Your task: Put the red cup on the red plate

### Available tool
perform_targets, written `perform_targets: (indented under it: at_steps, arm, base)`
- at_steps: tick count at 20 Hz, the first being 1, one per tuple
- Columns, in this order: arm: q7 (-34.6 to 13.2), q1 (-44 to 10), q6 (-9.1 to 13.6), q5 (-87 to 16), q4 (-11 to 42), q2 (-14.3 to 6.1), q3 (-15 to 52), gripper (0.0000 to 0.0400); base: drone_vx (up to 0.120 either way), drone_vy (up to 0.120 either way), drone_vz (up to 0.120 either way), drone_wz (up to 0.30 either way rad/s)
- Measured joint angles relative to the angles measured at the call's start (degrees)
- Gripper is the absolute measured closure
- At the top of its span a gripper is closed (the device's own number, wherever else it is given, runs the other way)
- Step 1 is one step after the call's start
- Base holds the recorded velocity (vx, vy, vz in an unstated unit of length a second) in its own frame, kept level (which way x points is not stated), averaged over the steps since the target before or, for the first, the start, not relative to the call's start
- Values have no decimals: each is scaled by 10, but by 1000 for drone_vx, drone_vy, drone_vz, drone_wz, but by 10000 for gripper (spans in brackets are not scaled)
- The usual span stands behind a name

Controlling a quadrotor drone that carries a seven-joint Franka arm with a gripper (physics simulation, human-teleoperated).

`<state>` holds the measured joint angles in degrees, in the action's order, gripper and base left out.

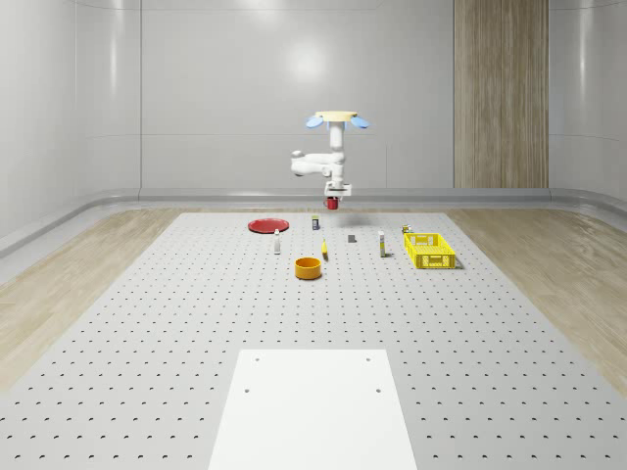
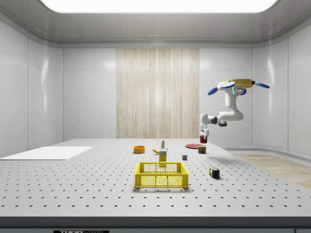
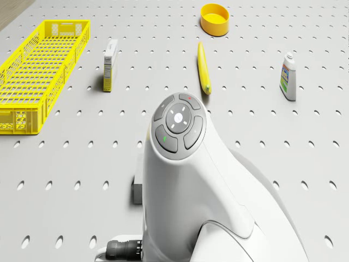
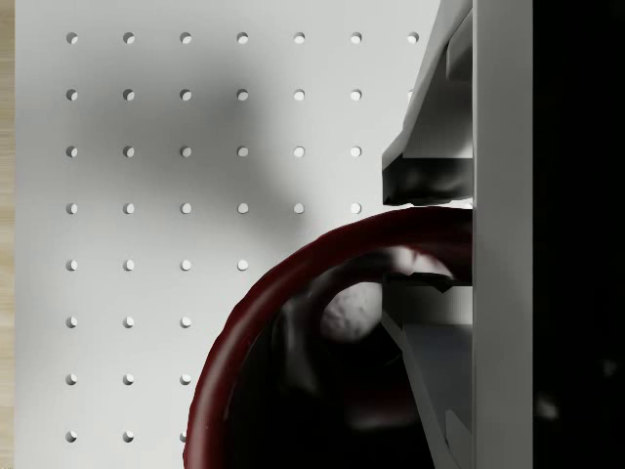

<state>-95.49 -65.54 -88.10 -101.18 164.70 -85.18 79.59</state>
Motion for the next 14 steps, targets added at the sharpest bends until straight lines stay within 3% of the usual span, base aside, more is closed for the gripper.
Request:
perform_targets:
  at_steps: [14]
  arm:
    - [-2,-3,-13,5,-1,-13,2,300]
  base:
    - [0,-120,0,0]
